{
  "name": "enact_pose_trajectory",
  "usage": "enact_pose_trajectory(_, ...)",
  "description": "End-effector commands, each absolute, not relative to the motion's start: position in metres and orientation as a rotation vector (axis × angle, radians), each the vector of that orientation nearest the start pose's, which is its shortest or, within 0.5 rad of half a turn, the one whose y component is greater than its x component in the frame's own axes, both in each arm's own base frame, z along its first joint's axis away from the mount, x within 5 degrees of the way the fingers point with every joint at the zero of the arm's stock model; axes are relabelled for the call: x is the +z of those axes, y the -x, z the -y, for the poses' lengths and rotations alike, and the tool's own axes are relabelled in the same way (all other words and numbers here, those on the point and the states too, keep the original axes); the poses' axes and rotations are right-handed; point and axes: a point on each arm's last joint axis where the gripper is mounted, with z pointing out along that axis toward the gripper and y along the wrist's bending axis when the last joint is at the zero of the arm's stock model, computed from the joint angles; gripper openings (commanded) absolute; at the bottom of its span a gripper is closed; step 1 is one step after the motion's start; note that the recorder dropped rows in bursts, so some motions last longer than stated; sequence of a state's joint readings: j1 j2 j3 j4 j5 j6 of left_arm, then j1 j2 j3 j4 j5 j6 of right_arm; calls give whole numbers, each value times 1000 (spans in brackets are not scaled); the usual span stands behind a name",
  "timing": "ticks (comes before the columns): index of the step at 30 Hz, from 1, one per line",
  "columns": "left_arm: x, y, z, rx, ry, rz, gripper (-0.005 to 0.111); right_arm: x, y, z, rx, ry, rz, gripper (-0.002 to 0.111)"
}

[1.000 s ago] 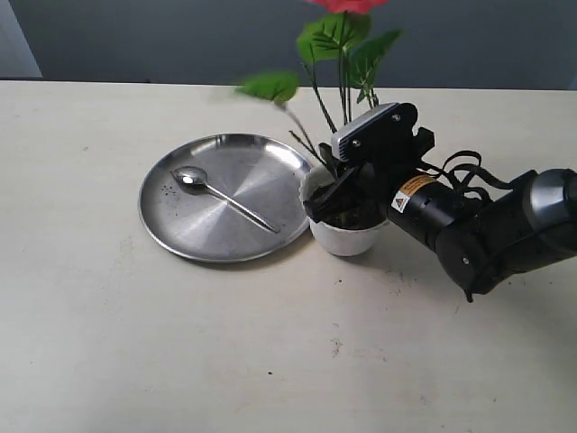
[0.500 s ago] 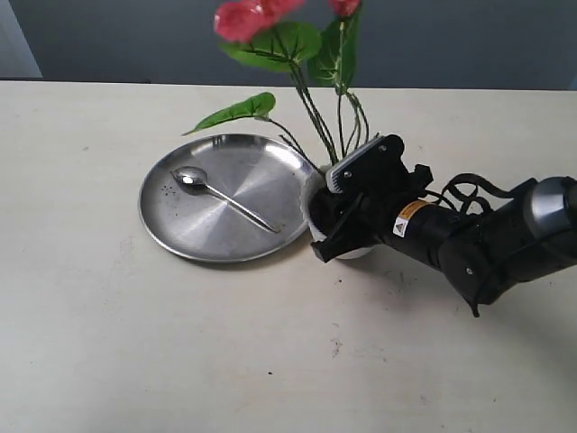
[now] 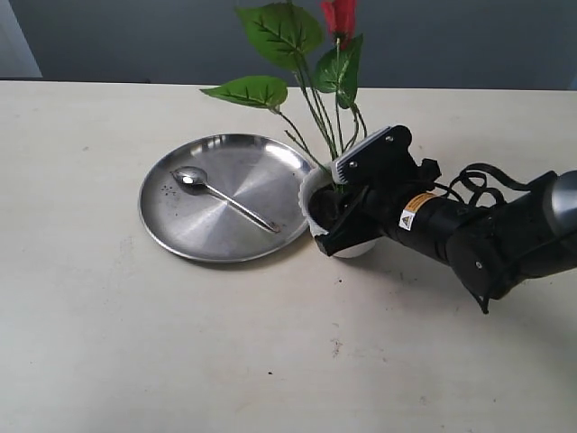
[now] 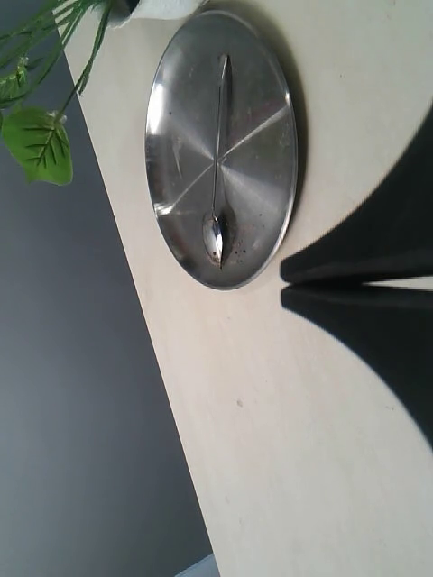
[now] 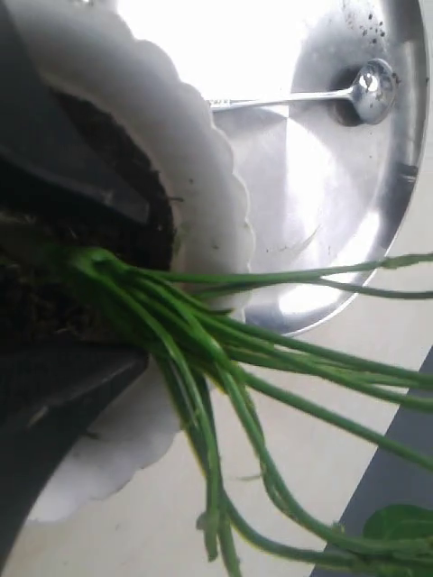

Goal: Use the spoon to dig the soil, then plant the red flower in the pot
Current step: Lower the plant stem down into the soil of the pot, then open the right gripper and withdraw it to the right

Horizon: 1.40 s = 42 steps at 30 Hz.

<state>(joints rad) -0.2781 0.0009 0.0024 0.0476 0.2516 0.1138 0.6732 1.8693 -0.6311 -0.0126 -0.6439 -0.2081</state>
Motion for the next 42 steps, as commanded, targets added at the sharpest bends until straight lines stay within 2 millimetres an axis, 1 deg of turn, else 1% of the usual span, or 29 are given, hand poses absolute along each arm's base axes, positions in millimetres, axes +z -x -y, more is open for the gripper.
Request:
enact_pose_trajectory(1,192,-53,15,-90,-364,-1684,0,114,-247,-200,278,933,-1921,42)
enact_pose_trajectory(6,192,-53,15,-90,-364,-1684,0,115,-246,-199,273,944,-1943,42)
enact_pose_trajectory(17,192,-53,15,-90,-364,-1684,0,132,-243,-196,271,935,-1958,42)
enact_pose_trajectory(24,192,-53,15,-90,-364,-1684,0,136,-240,-192,263,928,-2018,42)
enact_pose_trajectory(32,192,-53,15,-90,-364,-1684,0,144,-238,-189,267,889,-2046,42)
enact_pose_trajectory(37,192,-53,15,-90,-364,-1684,0,156,-234,-186,274,868,-2058,42)
enact_pose_trajectory(42,192,-53,15,-90,-364,-1684,0,172,-225,-180,279,886,-2094,42)
